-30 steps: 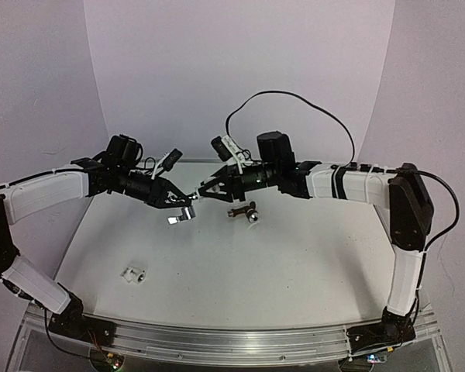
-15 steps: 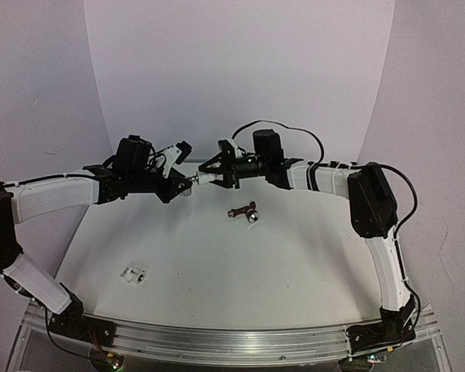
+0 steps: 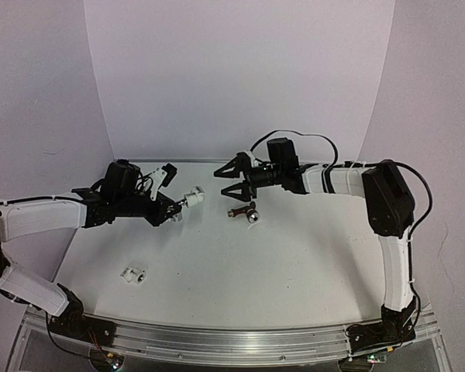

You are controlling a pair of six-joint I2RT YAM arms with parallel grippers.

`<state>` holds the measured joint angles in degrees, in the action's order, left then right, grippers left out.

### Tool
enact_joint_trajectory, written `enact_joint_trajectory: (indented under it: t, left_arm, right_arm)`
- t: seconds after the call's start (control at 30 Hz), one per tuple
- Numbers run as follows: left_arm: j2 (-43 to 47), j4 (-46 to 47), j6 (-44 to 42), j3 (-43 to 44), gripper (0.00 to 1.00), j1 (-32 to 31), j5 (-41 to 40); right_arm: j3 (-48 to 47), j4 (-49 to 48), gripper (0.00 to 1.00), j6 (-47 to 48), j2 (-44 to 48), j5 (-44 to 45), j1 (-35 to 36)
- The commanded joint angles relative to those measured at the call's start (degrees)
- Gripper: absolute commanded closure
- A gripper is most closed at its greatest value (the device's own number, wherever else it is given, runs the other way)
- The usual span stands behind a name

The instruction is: Install the water faucets

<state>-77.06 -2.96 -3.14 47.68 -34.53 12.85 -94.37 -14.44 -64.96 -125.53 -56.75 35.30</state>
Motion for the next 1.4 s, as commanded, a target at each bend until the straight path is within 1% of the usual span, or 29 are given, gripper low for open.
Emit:
enact_joint_trajectory:
  t: [0.0,0.03,0.1,0.2,0.27,0.33,0.4,0.53,0.67,0.77,0.83,0.93,0.97,1.07,1.13,1.2,1.23,1.3,1.37]
  left_arm:
    - [7.4,3.4,11.3,-3.4,1.00,0.8,5.0]
    - [8.1,1.7,13.0,-3.3,1.00,1.6,7.2]
    - [9.1,-0.5,17.0,-2.2,1.00,2.7,14.1]
    - [8.2,-3.5,23.0,0.5,1.00,3.7,25.2]
    - [6.8,-5.2,26.2,2.7,1.00,3.9,33.4]
    - [5.8,-5.9,29.0,3.7,1.00,3.9,38.8]
    - [5.6,-6.3,30.6,4.1,1.00,3.9,43.9]
    - [4.8,-8.5,31.0,5.2,1.00,4.0,50.1]
    - [3.8,-9.6,30.8,6.2,1.00,3.9,56.0]
    - [3.2,-10.9,29.2,7.2,1.00,4.0,59.7]
    - [2.4,-13.2,27.1,8.3,1.00,3.9,60.9]
    - [0.6,-16.5,24.0,10.1,1.00,4.0,61.2]
    - [0.0,-17.0,23.5,10.6,1.00,4.0,61.1]
    - [-1.4,-18.1,21.7,11.4,1.00,4.1,60.1]
    - [-2.0,-19.5,19.7,11.7,1.00,4.2,58.0]
    - [-2.2,-21.1,17.2,12.4,1.00,4.3,55.1]
    - [-2.0,-21.8,15.9,12.6,1.00,4.3,52.7]
    - [0.1,-22.2,13.1,12.5,1.00,4.3,44.3]
    - [2.1,-22.2,10.3,12.4,1.00,4.3,34.9]
  right_arm:
    - [4.2,6.1,0.23,22.2,12.7,1.8,-0.8]
    - [4.7,9.0,0.22,27.4,14.2,2.7,-0.6]
    - [5.5,16.6,0.22,41.9,17.9,6.1,0.8]
    - [7.3,23.2,0.21,64.7,23.0,18.5,7.2]
    - [8.4,24.0,0.21,76.5,25.0,24.8,12.1]
    - [10.0,22.0,0.21,83.4,26.3,27.4,15.0]
    - [9.7,20.8,0.21,87.6,26.4,27.7,17.1]
    - [7.2,22.5,0.22,93.4,24.8,26.3,20.1]
    - [8.7,22.6,0.24,99.1,24.3,27.2,22.0]
    - [9.7,21.9,0.25,101.6,23.8,28.6,22.1]
    - [9.5,21.7,0.27,102.4,23.2,28.8,22.1]
    - [9.3,21.7,0.34,102.1,22.7,27.1,22.2]
    - [9.3,21.7,0.38,101.6,22.4,26.3,22.1]
    - [10.1,21.4,0.53,100.6,22.5,23.9,22.1]
    - [10.2,21.2,0.66,99.5,22.2,22.7,22.0]
    - [9.5,21.2,0.75,97.0,21.5,20.8,21.8]
    - [8.7,21.2,0.81,95.1,21.1,19.8,21.5]
    - [7.6,21.3,0.91,90.2,20.6,16.1,20.1]
    - [7.1,21.1,1.00,84.9,20.3,9.7,17.7]
